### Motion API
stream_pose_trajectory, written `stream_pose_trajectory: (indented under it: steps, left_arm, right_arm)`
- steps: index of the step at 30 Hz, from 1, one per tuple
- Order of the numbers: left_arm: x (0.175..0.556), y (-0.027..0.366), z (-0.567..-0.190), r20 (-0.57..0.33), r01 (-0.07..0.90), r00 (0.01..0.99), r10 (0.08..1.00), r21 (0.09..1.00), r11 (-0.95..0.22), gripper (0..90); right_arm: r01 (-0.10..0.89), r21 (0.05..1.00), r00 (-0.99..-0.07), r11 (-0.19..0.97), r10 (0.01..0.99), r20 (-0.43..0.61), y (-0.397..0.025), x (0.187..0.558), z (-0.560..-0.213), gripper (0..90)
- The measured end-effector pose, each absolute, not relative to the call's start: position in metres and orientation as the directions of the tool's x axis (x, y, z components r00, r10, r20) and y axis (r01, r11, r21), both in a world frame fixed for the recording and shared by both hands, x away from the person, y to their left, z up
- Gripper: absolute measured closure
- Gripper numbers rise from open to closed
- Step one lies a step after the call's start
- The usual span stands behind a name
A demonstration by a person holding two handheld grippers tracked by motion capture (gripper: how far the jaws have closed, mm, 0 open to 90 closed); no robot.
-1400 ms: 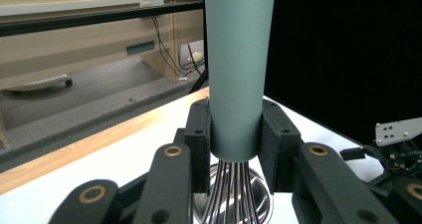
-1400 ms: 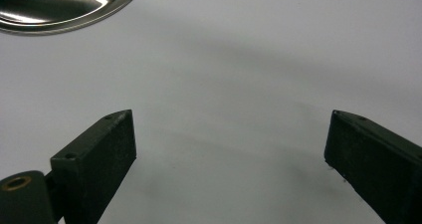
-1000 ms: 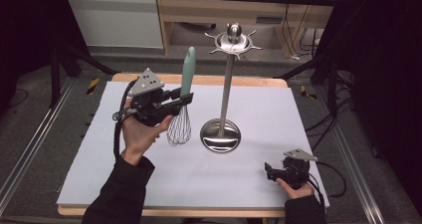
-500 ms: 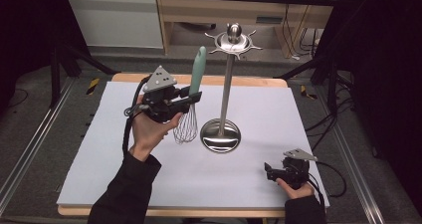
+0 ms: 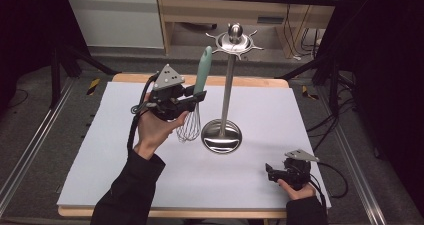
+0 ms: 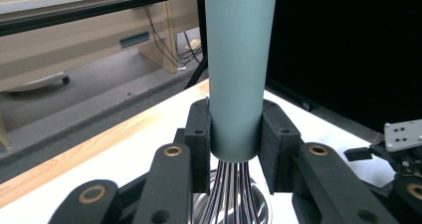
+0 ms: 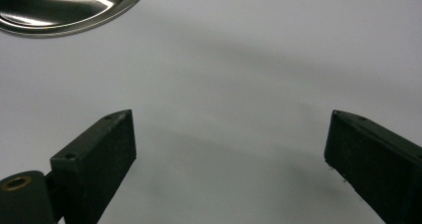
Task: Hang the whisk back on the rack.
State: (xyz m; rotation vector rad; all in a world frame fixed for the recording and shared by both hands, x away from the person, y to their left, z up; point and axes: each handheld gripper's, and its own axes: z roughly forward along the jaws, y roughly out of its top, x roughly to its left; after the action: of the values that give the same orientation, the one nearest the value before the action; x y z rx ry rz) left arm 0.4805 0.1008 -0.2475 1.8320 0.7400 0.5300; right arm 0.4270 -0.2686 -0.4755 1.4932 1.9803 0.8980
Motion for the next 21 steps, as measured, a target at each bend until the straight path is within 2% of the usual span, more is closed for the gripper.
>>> stream_pose_trajectory:
  steps: [21]
  left_arm:
    - [0.491,0.089,-0.245,0.018,0.261,0.714,0.700,0.921,-0.290,68.5]
  right_arm:
    - [0.627,0.756,-0.283,0.186,0.959,0.000,-0.268,0.427,-0.475,6.5]
